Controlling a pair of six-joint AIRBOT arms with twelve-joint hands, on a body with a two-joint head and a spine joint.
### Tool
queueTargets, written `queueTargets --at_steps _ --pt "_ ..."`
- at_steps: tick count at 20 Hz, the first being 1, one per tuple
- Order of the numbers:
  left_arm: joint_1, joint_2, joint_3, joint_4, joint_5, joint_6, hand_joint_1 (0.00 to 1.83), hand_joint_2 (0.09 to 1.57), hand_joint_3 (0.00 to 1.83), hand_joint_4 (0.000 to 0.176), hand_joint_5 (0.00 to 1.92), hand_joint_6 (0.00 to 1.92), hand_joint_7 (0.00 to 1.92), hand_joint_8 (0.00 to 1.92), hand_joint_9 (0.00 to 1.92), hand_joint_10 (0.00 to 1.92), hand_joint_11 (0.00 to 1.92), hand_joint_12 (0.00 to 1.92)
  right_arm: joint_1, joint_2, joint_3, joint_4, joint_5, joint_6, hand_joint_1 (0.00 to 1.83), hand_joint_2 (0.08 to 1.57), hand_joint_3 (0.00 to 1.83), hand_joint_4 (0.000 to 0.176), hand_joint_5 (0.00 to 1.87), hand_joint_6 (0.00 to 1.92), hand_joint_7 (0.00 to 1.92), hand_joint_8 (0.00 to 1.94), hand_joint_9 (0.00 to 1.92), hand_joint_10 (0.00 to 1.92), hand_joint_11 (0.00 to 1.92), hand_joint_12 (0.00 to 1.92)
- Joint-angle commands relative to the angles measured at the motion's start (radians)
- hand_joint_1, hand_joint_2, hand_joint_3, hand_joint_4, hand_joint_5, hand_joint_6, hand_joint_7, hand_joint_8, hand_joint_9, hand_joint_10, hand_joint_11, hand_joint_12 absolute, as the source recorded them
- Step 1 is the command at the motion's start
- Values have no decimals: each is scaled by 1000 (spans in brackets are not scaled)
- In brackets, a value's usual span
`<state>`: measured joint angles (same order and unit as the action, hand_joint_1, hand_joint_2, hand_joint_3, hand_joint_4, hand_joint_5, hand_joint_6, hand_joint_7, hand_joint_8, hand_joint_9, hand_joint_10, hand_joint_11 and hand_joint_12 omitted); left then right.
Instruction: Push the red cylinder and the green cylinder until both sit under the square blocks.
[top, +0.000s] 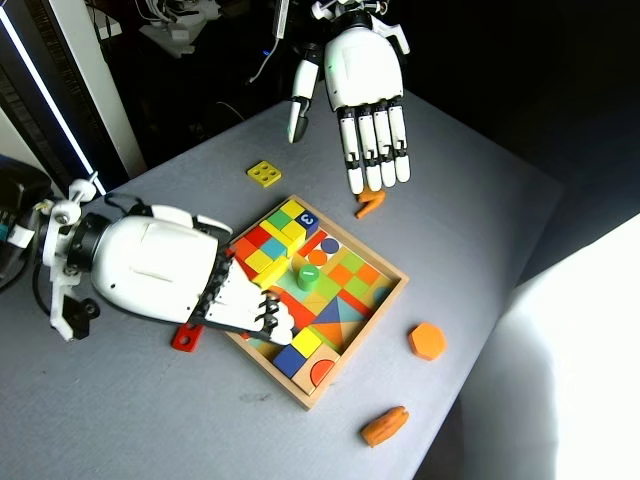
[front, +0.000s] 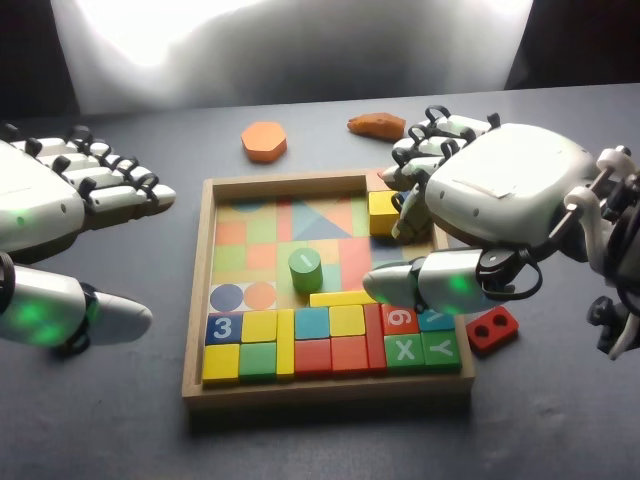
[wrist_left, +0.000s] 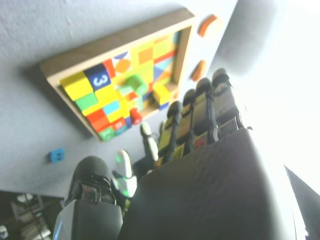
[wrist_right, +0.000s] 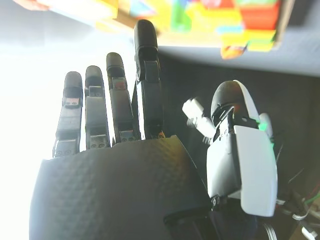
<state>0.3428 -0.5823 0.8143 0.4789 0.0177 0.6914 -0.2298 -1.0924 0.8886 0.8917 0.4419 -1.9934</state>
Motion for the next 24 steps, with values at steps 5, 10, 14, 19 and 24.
queueTargets --at_steps 5,10,14,19,24 --pt "-7 4 26 2 -37 -9 0 1183 1 0 0 0 0 0 0 0 0 0 32 12 -5 -29 27 2 0 1131 0 0 880 5 361 3 172 1 0 282" --pt "-7 -4 64 2 -9 -21 0 1178 0 0 0 0 0 0 0 0 0 0 48 -38 26 -58 2 -14 0 1143 3 0 867 0 348 1 176 4 0 279" --pt "-5 -6 65 2 20 -75 0 1192 5 0 0 0 0 0 0 0 0 0 46 -132 112 -65 9 17 0 1143 1 0 861 0 351 2 168 3 0 270" --pt "-9 -6 55 3 70 -137 0 1184 1 0 0 0 0 0 0 0 0 0 43 -242 185 -75 49 17 0 1139 0 0 871 5 335 6 151 1 0 226" --pt "-4 -7 65 3 107 -271 0 1191 4 0 0 0 0 0 0 0 0 0 38 -303 229 -77 62 23 0 1138 0 0 869 2 332 2 161 4 0 250"
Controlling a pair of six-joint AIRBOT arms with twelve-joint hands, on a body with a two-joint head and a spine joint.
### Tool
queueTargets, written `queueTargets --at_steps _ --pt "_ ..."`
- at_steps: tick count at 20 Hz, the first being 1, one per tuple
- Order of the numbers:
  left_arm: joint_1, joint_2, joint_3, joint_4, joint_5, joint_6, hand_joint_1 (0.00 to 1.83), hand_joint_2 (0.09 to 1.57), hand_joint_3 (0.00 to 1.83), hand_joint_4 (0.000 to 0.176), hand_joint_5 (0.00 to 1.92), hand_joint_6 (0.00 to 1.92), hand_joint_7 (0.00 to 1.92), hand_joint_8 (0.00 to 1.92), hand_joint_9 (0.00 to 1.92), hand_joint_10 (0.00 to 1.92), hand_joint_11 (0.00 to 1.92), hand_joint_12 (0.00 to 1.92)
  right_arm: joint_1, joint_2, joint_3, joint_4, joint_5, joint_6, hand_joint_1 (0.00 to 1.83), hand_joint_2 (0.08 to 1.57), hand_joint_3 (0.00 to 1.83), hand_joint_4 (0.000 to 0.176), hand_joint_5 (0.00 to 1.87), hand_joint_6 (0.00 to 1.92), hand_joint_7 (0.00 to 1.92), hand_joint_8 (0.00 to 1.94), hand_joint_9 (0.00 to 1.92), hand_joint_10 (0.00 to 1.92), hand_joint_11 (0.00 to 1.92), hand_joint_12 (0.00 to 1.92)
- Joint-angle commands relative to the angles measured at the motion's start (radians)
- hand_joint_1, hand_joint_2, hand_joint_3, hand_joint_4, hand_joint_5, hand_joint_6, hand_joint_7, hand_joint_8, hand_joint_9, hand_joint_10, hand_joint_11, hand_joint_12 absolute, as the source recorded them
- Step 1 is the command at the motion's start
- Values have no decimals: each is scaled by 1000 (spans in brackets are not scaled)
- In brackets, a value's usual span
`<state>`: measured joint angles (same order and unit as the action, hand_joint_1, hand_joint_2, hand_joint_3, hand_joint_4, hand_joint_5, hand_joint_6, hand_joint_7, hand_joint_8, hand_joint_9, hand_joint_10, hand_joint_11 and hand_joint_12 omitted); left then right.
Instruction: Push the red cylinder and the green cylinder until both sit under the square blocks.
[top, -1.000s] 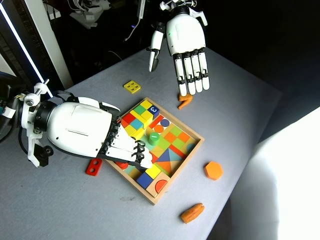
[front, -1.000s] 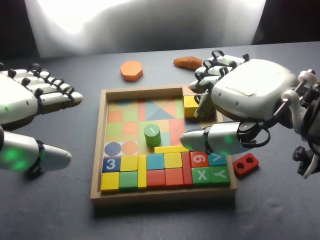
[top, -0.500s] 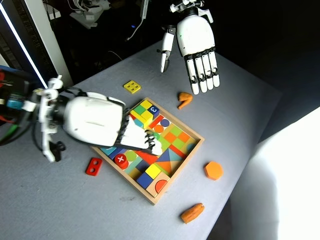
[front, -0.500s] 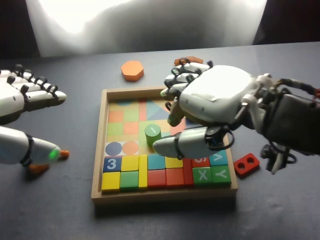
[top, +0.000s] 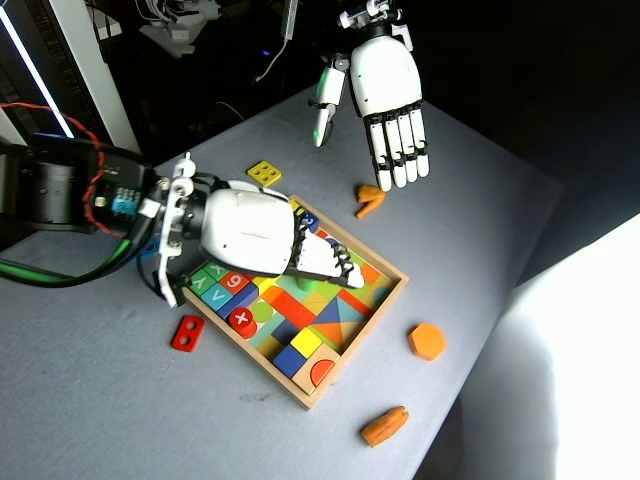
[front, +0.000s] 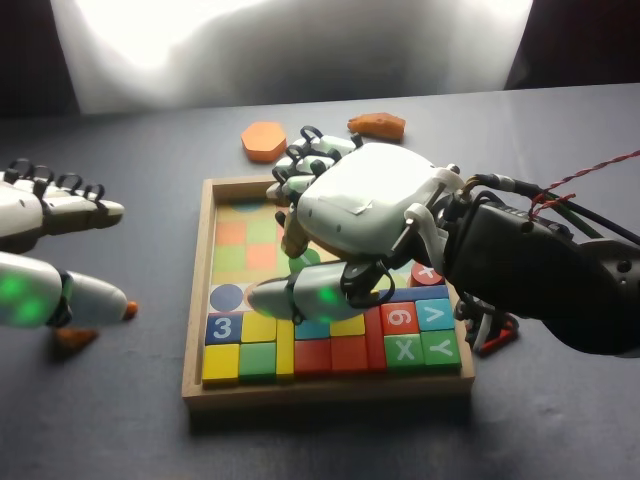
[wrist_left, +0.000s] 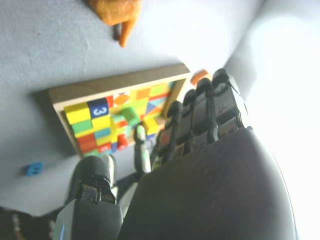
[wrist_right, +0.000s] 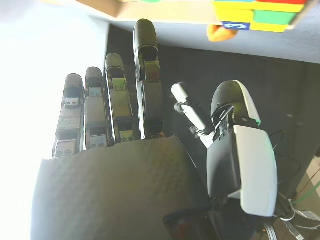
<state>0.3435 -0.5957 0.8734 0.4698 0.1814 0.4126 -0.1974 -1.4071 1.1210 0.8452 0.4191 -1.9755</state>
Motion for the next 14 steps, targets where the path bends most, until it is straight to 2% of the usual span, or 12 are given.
queueTargets --at_steps 1,3,9,14 --pt "-4 5 9 12 -55 -21 0 1186 1 0 0 0 0 0 0 0 0 0 1 7 1 -31 98 3 0 1139 0 0 864 0 328 0 157 2 0 250" --pt "-2 3 15 12 -54 -77 0 1198 6 0 0 0 0 0 0 0 0 0 -4 7 3 -34 101 4 0 1137 0 0 866 1 334 2 165 4 0 273" --pt "-7 2 24 12 -22 -107 0 1189 2 0 0 0 0 0 0 0 0 0 -8 12 4 -36 92 5 0 1136 0 0 866 2 381 2 223 8 0 483" --pt "-7 2 24 14 -30 -111 0 1190 2 0 0 0 0 0 0 0 0 0 -17 16 4 -36 89 5 0 1143 1 0 842 5 332 4 201 9 0 418"
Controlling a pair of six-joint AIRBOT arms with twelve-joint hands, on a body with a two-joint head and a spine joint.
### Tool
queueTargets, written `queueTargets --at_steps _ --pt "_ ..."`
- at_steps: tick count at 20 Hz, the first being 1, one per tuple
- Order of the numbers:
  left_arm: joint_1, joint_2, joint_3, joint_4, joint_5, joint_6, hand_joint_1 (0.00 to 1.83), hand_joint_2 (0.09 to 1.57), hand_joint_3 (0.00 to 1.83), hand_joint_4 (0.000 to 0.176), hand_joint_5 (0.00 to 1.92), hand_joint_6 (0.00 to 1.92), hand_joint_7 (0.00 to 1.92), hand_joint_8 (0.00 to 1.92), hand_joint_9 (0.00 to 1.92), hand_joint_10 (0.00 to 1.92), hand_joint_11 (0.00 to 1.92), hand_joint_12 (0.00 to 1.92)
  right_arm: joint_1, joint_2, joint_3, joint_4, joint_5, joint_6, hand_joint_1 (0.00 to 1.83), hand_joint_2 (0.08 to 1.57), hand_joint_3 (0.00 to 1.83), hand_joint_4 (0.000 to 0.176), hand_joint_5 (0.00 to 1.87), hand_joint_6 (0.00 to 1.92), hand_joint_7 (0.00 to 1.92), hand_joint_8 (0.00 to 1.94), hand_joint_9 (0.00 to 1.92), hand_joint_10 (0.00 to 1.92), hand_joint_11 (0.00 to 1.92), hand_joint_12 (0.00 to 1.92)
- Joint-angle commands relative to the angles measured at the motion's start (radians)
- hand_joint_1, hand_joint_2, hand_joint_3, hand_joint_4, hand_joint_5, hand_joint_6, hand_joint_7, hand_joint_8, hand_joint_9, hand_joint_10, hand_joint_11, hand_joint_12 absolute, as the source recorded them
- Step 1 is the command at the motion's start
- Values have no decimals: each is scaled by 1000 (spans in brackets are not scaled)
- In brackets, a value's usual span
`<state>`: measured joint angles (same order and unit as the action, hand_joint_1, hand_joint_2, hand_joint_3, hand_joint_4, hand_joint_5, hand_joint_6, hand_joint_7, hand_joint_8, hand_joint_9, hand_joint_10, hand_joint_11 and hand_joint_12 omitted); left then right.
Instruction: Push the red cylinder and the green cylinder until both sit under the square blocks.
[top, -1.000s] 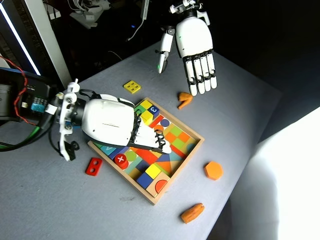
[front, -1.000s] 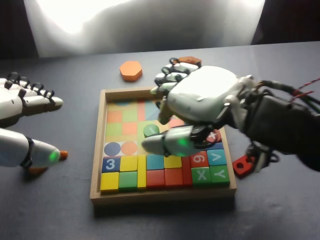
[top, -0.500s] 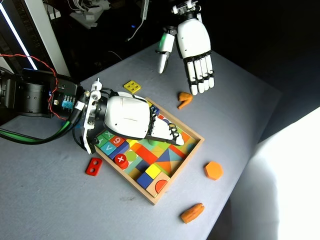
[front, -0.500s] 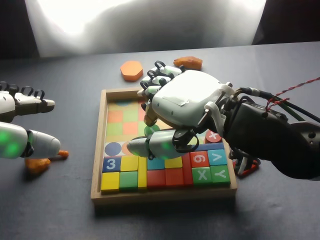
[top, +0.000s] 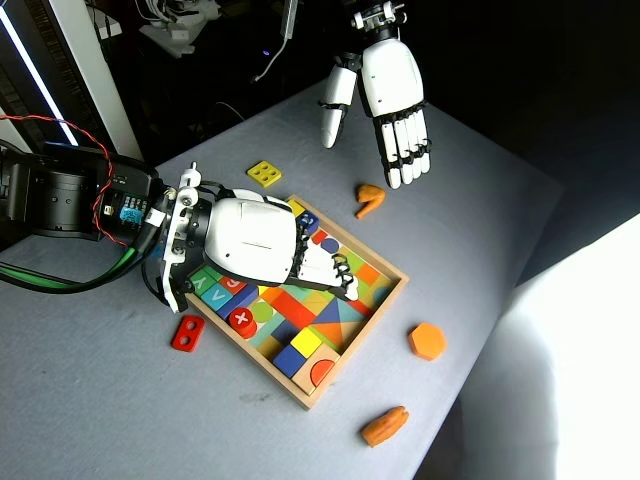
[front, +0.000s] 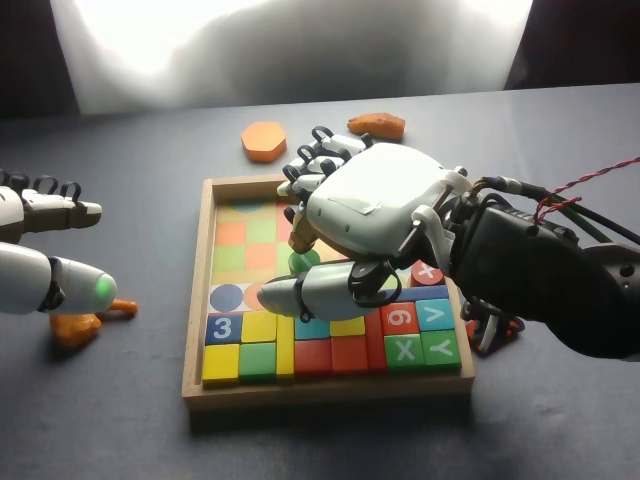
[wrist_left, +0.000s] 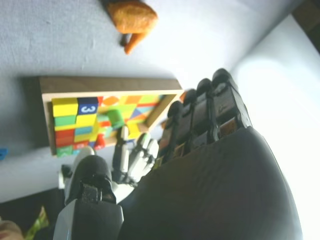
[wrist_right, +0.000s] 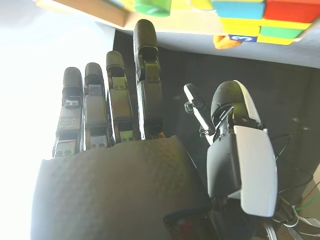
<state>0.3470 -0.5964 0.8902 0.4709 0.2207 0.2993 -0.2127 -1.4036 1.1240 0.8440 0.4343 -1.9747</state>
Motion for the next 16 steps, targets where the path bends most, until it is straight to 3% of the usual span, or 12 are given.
queueTargets --at_steps 1,5,11,16 --pt "-10 3 6 13 -72 10 0 1188 0 0 0 0 0 0 0 0 0 0 -3 13 1 -35 73 4 0 1146 2 0 857 11 322 0 194 5 0 427" --pt "-8 2 6 13 -86 22 0 1193 3 0 0 0 0 0 0 0 0 0 -10 10 0 -35 66 5 0 1142 0 0 854 5 281 3 155 0 0 477" --pt "-3 7 -2 13 -162 224 0 1190 1 0 0 0 0 0 0 0 0 0 -35 13 0 -35 46 3 0 1137 0 0 833 0 249 2 131 0 0 427" --pt "-5 8 -26 13 -174 243 0 1183 0 0 0 0 0 0 0 0 0 0 -60 77 -33 -35 29 1 0 1137 0 0 834 1 249 1 126 2 0 349"
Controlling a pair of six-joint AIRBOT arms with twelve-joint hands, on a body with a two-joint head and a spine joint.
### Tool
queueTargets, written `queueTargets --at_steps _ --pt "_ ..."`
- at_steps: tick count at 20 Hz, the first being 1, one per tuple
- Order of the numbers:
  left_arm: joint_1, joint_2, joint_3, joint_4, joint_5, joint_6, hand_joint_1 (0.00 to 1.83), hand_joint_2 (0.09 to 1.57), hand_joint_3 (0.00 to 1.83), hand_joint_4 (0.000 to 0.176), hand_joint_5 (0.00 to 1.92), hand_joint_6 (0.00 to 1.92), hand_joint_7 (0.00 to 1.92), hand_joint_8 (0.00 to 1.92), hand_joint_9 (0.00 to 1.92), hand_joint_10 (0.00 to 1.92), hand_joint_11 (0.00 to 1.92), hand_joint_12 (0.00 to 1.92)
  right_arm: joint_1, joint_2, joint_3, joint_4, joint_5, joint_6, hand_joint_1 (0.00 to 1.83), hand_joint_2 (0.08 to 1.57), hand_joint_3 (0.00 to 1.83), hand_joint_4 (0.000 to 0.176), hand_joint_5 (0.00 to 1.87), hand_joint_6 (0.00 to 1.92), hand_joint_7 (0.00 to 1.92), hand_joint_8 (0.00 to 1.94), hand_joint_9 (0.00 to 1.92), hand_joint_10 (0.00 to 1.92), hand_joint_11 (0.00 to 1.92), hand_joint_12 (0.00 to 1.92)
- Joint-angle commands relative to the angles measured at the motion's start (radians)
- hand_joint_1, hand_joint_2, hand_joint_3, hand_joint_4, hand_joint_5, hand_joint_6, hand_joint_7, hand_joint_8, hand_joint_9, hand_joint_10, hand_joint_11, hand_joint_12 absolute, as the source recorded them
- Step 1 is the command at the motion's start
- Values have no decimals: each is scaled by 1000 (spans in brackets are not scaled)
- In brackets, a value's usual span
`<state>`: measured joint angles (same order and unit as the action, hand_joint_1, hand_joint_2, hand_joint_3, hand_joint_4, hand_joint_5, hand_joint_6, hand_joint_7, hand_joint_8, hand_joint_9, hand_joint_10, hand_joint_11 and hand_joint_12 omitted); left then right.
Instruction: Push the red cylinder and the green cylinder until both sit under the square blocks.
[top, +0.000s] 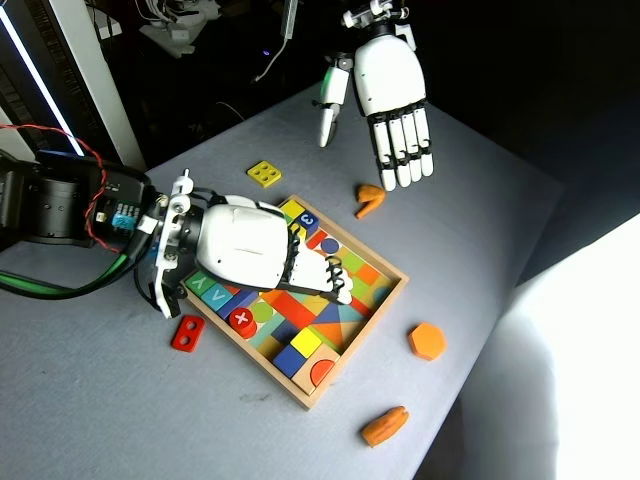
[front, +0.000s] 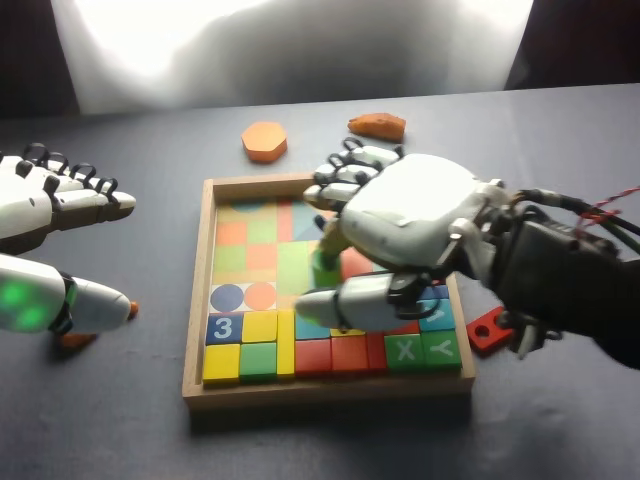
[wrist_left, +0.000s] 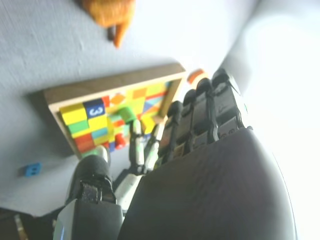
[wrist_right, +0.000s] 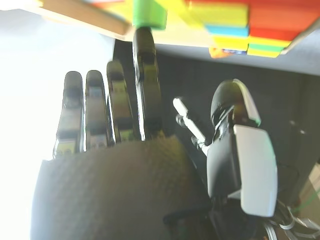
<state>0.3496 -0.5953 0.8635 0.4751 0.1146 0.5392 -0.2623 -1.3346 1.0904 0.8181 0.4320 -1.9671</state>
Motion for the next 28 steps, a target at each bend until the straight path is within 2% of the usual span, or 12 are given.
queueTargets --at_steps 1,3,7,10,14,15,17,22,23,25,26,28 --pt "-9 5 -1 9 -64 6 0 1173 0 0 0 0 0 0 0 0 0 0 -14 19 -7 -9 30 -10 0 1141 2 0 833 1 251 2 127 3 0 341" --pt "-8 0 5 8 -70 12 0 1176 0 0 0 0 0 0 0 0 0 0 -21 50 -28 -9 30 -21 0 1147 3 0 825 0 252 0 126 1 0 298" --pt "-14 -10 26 -11 -88 70 0 1191 3 0 0 0 0 0 0 0 0 0 -24 111 -86 -9 19 -29 0 1161 3 0 837 3 263 3 148 8 0 387" --pt "-15 -14 37 -170 -112 253 0 1185 0 0 0 0 0 0 0 0 0 0 -27 141 -122 -9 19 -47 0 1149 0 0 854 7 261 2 168 10 0 413" --pt "-17 -15 42 -431 -139 528 0 1190 2 0 0 0 0 0 0 0 0 0 -29 177 -155 -9 26 -52 0 1154 1 0 852 2 302 7 176 7 0 295" --pt "-17 -15 44 -482 -151 585 0 1188 1 0 0 0 0 0 0 0 0 0 -29 189 -165 -9 28 -52 0 1152 0 0 862 4 306 2 186 6 0 389" --pt "-17 -17 47 -498 -162 610 0 1190 2 0 0 0 0 0 0 0 0 0 -29 201 -173 -10 31 -51 0 1158 2 0 851 0 307 1 190 5 0 446" --pt "-15 -17 44 -480 -164 598 0 1177 0 0 0 0 0 0 0 0 0 0 4 208 -173 -10 39 -39 0 1153 0 0 855 1 302 3 182 1 0 416" --pt "-15 -18 42 -350 -163 470 0 1179 0 0 0 0 0 0 0 0 0 0 19 211 -175 -9 39 -36 0 1154 0 0 852 0 300 2 179 0 0 410" --pt "-16 -18 42 -237 -149 354 0 1176 0 0 0 0 0 0 0 0 0 0 40 220 -182 -9 39 -28 0 1152 0 0 843 0 294 0 171 0 0 406" --pt "-17 -18 43 -134 -143 255 0 1180 0 0 0 0 0 0 0 0 0 0 55 228 -189 -9 38 -20 0 1153 0 0 836 3 299 2 175 2 0 375" --pt "-18 -18 43 2 -136 109 0 1176 0 0 0 0 0 0 0 0 0 0 85 251 -212 -10 34 -14 0 1150 0 0 836 2 306 3 183 4 0 406"
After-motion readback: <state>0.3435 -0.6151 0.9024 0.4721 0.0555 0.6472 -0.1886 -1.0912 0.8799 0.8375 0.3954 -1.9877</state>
